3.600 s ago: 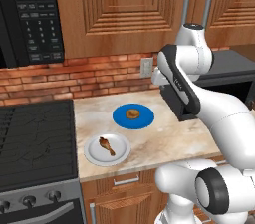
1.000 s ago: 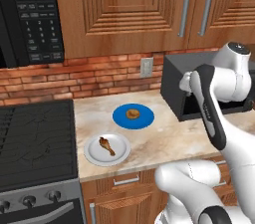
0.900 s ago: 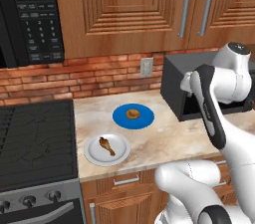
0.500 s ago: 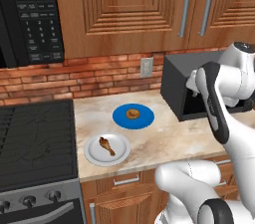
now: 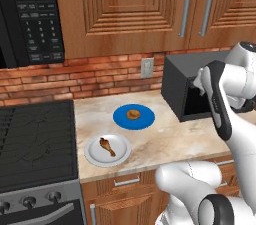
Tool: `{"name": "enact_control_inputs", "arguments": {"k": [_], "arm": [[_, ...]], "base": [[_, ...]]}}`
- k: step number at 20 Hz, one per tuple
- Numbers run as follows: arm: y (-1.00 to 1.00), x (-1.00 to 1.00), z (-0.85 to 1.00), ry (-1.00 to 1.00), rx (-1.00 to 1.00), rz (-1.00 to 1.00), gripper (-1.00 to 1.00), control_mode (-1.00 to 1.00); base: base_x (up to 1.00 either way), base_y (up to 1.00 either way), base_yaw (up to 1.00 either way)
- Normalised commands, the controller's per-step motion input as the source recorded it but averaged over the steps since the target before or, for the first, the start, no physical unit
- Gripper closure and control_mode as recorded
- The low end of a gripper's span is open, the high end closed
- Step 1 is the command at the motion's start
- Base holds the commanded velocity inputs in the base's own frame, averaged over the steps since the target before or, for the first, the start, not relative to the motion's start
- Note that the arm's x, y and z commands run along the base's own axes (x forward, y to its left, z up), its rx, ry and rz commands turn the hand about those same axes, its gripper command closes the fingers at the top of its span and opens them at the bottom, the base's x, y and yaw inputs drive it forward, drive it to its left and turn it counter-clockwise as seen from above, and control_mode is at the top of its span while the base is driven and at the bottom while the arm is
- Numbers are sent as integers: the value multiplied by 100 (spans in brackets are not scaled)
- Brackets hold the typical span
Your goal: Open the toaster oven door. Place the bread on the top rack in the toaster oven and place the chicken drumstick on the bottom rack.
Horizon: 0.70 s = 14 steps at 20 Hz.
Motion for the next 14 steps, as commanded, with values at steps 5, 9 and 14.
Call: {"name": "enact_control_inputs", "arguments": {"k": [5, 9, 14], "arm": [[-18, 0, -2, 0, 1, -12, -100, -100], [-16, 0, -2, 1, 1, -12, -100, -100], [-18, 0, -1, 0, 1, -12, -100, -100]], "base": [[0, 0, 0], [0, 0, 0], [0, 0, 0]]}}
